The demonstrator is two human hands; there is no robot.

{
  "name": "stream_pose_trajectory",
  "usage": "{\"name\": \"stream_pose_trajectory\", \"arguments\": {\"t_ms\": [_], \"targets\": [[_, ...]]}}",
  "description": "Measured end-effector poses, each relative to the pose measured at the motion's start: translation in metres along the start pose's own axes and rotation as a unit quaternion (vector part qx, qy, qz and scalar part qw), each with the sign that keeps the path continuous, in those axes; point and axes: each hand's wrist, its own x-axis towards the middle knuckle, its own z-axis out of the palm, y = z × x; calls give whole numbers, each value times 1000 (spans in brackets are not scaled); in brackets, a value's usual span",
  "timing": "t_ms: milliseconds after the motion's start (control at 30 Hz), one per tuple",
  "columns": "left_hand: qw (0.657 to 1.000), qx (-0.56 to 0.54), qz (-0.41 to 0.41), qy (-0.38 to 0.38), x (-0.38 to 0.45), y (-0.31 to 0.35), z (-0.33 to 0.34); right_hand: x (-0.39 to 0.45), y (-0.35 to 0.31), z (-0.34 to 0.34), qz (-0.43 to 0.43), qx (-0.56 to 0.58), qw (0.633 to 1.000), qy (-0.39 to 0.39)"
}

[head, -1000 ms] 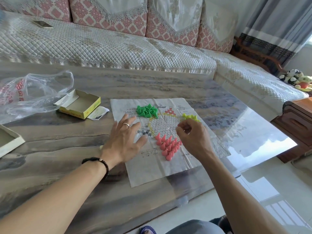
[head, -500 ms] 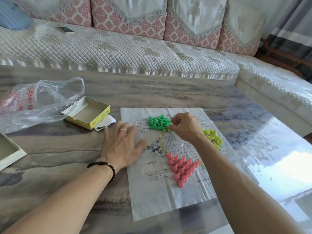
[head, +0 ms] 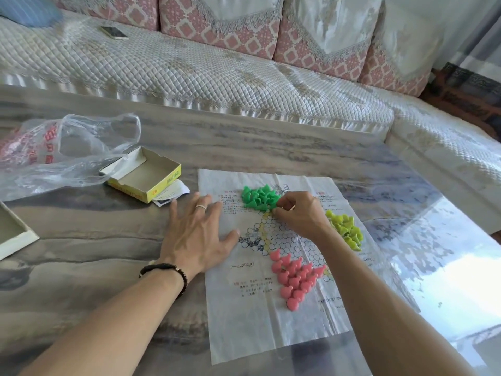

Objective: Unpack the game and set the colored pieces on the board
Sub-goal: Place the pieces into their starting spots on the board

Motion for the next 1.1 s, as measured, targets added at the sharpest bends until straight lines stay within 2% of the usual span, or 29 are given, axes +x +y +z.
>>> {"name": "stream_pose_trajectory", "arguments": {"t_ms": [100,200,300,533,800,967,1100], "targets": [[1000,4,1,-1,1,1,0,3,3,-6,7,20,1000,-6],[1000,7,2,2,1,1,0,8,5,-21,22,68,997,28],[1000,12,3,4,0,1,-1,15,6,-36,15,-4,999,33],[1000,-13,10,12,1,1,-2,27,6,-44,-26,-134,990,-27],[999,-41,7,10,1,0,0,27,5,-31,-46,-122,986,-99],[999,-43,3,1,0,1,0,27,7,-31,-50,-125,985,-105],[999,-37,5,-6,1,1,-1,28,1,-33,-73,-86,992,-57]]}}
